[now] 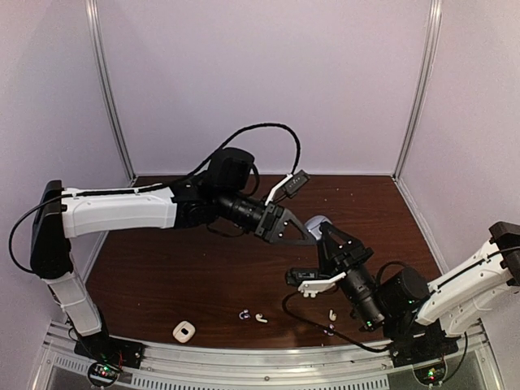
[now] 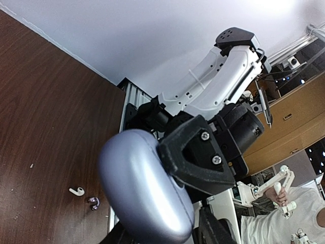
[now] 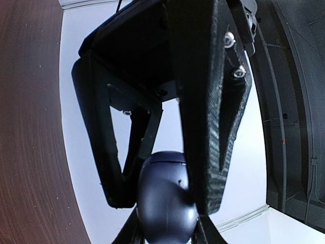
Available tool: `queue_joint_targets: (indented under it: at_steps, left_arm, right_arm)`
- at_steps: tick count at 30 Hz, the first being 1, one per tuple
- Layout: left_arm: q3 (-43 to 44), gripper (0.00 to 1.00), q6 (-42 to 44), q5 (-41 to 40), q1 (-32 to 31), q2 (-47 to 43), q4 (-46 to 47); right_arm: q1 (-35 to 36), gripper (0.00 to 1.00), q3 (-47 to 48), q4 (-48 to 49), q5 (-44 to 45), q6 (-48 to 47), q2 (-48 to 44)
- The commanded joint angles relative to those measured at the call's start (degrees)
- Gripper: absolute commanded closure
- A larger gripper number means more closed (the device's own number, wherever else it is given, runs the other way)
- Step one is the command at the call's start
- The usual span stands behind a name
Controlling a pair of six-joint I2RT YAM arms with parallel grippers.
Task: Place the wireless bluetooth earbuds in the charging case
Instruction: Pass from the right arm to the left
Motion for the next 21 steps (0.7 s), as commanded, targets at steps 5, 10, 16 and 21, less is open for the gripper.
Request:
queue_joint_targets:
  at_steps: [5,10,16,21]
  left_arm:
    - [2.7,0.53,-3.5,3.7,-0.2,0.9,4.3]
    - [3.3,0.54,-4.8,4.4,-0.2,1.3,4.5]
    - [4.0,0.63,-6.1,5.4,-0.2,2.2,4.6]
    - [3.6,0.70,-7.8,6.2,-0.1,2.5,5.8]
  right_arm:
    - [0.7,0.95,-1.7,2.3,-1.4,-2.0,0.9]
    - [0.8,0.95,-1.7,2.2,-1.4,-2.0,1.1]
    - [0.8,0.94,-1.9,2.6,-1.8,-2.6,1.4]
    - [0.8,0.91,-2.3,2.9,-2.2,-3.0,1.2]
